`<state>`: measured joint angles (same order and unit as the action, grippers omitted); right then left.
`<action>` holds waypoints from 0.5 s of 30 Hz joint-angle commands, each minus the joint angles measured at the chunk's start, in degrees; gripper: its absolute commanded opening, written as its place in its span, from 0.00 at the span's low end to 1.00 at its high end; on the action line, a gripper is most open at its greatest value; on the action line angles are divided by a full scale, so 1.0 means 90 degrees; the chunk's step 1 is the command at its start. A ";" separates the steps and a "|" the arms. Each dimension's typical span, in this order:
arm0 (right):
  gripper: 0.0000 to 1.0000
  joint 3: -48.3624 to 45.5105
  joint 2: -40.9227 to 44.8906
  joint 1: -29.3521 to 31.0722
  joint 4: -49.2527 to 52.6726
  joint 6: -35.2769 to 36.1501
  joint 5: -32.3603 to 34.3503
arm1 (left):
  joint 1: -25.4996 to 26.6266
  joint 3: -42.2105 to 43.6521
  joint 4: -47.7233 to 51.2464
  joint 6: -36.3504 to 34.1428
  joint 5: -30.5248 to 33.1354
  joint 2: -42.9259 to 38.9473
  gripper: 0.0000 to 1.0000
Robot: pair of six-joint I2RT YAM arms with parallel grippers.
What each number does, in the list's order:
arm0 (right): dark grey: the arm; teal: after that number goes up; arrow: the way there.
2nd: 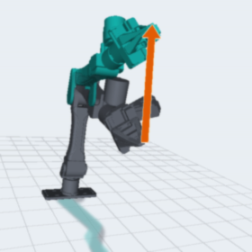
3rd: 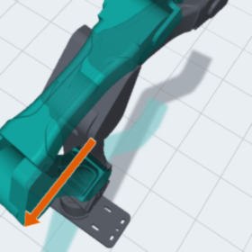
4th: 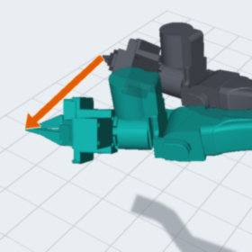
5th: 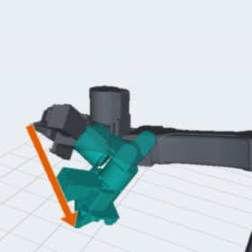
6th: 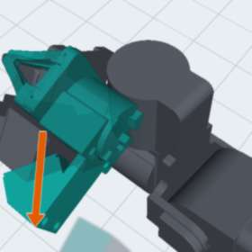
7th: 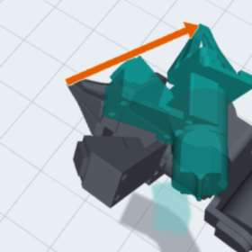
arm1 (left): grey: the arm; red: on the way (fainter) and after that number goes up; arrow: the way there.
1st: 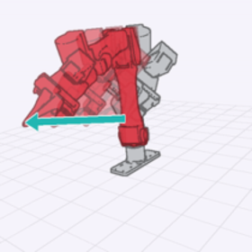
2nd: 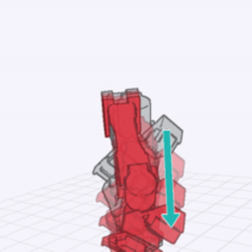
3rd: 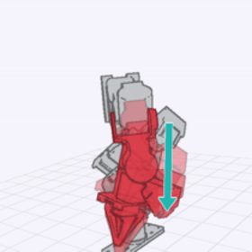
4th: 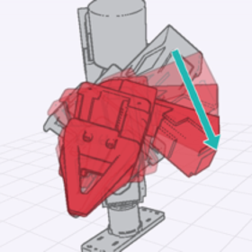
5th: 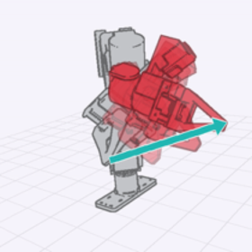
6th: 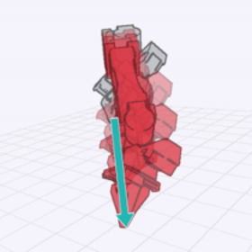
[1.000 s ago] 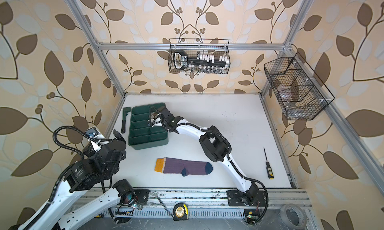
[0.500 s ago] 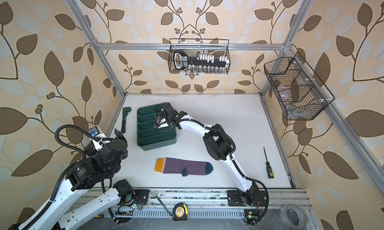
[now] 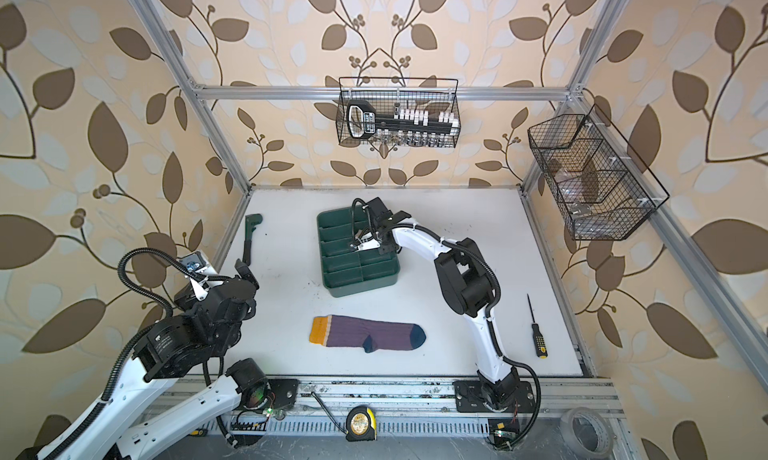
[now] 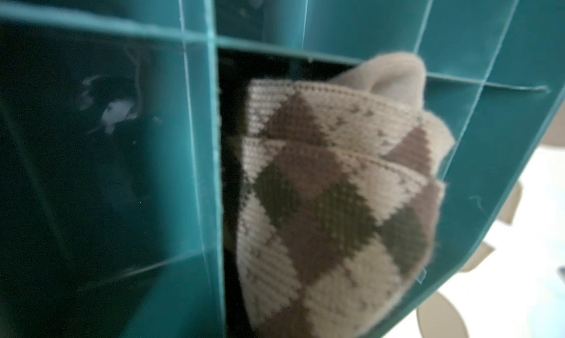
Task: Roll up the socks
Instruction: 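Carry the argyle roll with the right gripper over the green tray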
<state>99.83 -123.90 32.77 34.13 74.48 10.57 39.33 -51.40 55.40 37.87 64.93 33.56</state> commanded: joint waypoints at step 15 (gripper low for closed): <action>0.00 -0.2062 0.1663 -0.0817 0.0703 0.0669 -0.0984 | 0.0004 0.0288 -0.0401 -0.0038 -0.0580 -0.0038 0.99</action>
<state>84.38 -110.65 25.91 38.11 77.78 4.73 39.33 -49.39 53.39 37.63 60.03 33.47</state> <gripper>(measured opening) 0.131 0.988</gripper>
